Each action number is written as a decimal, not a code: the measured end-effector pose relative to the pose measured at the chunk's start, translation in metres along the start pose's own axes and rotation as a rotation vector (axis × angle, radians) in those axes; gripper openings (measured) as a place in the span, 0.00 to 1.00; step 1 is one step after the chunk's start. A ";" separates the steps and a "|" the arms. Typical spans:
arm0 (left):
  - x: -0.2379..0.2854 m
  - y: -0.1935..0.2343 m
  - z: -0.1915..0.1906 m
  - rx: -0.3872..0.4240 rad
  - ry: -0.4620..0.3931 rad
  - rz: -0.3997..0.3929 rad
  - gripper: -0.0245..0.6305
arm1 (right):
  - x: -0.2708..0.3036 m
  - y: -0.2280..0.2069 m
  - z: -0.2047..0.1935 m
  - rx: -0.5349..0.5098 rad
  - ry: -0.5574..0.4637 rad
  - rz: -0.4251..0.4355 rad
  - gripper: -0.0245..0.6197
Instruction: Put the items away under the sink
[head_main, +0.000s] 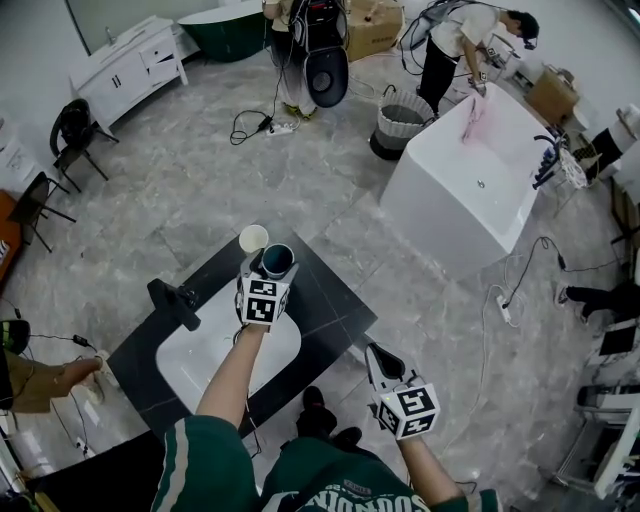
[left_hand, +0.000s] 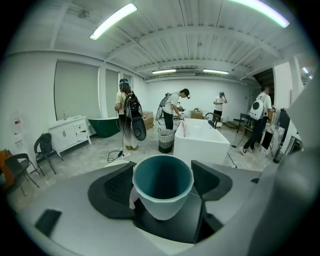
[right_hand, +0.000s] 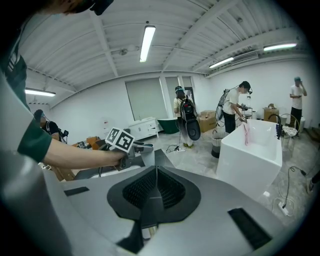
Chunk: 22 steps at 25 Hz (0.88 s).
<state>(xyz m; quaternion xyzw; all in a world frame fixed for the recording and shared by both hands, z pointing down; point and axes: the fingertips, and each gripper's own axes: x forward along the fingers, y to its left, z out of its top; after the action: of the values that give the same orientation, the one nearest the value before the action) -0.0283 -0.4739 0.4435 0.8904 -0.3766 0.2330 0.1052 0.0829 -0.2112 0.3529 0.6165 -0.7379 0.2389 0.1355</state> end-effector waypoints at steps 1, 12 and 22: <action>-0.004 -0.006 0.003 0.006 -0.007 -0.008 0.61 | -0.002 0.001 -0.002 0.000 0.000 0.003 0.10; -0.078 -0.098 0.007 0.019 -0.062 -0.077 0.60 | -0.057 0.027 -0.022 -0.025 -0.029 0.074 0.10; -0.179 -0.232 -0.037 0.015 -0.063 -0.104 0.60 | -0.162 0.028 -0.083 -0.044 -0.049 0.160 0.10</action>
<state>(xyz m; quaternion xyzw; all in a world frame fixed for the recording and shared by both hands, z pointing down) 0.0175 -0.1880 0.3839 0.9165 -0.3311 0.2016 0.0988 0.0805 -0.0275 0.3380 0.5580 -0.7931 0.2173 0.1113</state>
